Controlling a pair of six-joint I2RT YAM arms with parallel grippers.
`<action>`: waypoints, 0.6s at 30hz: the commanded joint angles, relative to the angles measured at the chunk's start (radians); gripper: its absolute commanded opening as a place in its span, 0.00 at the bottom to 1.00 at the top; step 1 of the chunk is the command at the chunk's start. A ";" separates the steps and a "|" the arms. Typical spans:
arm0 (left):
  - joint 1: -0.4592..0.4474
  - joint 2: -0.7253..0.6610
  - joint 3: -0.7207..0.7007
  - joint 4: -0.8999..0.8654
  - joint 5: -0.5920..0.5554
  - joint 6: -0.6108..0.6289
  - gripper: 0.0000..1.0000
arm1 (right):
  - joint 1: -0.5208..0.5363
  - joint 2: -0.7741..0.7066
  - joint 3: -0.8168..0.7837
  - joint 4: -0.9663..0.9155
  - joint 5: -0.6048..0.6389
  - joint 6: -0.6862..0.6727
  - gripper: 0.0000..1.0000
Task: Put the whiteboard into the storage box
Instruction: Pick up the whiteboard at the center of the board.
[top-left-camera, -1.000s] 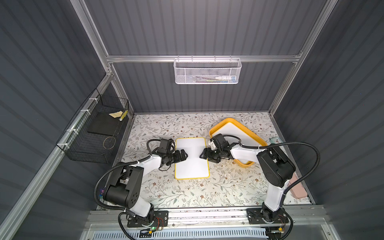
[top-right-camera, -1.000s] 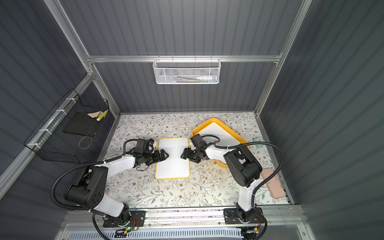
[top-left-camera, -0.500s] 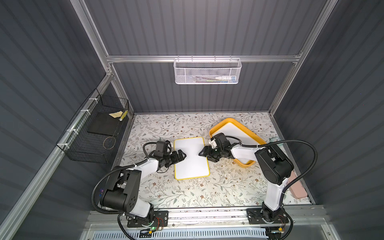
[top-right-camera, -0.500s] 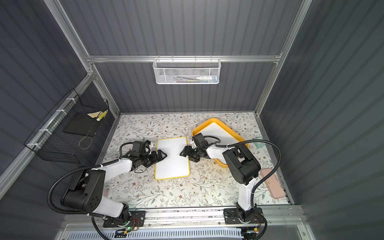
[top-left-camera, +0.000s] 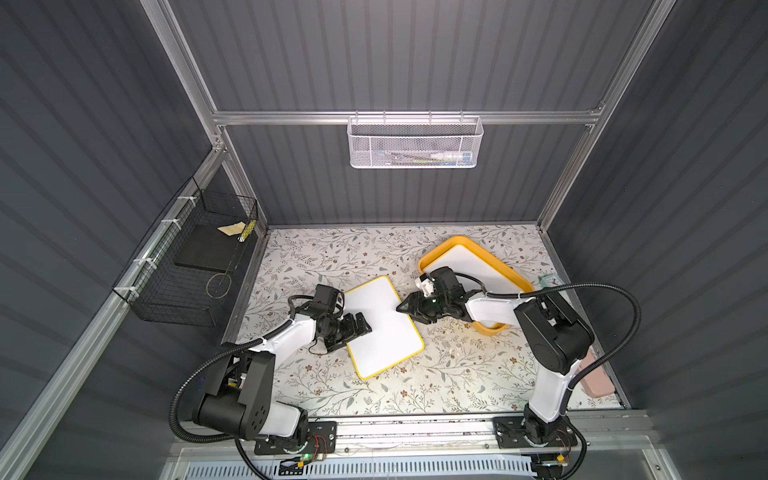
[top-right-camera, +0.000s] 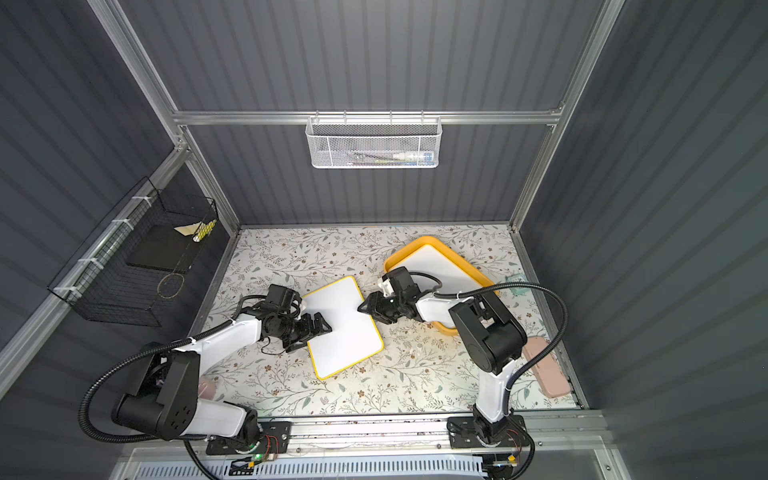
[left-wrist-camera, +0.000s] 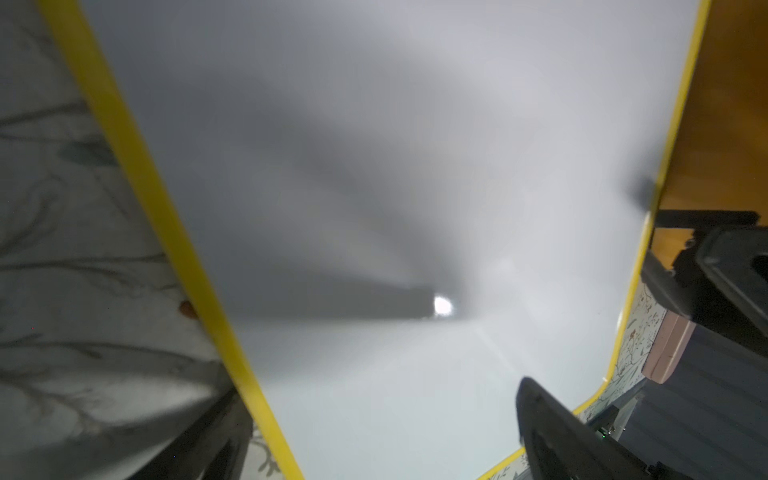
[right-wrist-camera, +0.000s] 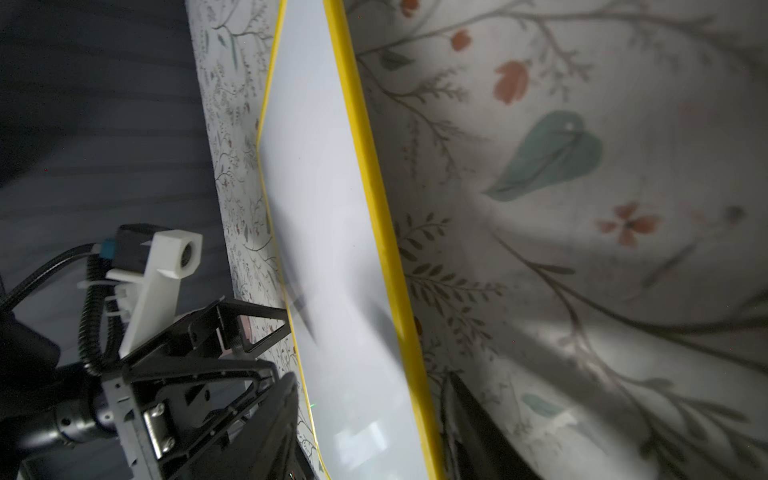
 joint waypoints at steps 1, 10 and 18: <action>-0.034 0.041 -0.011 0.006 0.129 -0.007 0.98 | 0.050 -0.047 0.002 0.114 -0.172 0.021 0.46; -0.030 0.046 0.001 -0.008 0.107 0.009 0.98 | 0.043 -0.080 -0.022 0.113 -0.187 0.016 0.14; -0.017 0.010 0.014 -0.041 0.049 0.027 0.98 | 0.003 -0.144 -0.023 0.035 -0.194 -0.033 0.03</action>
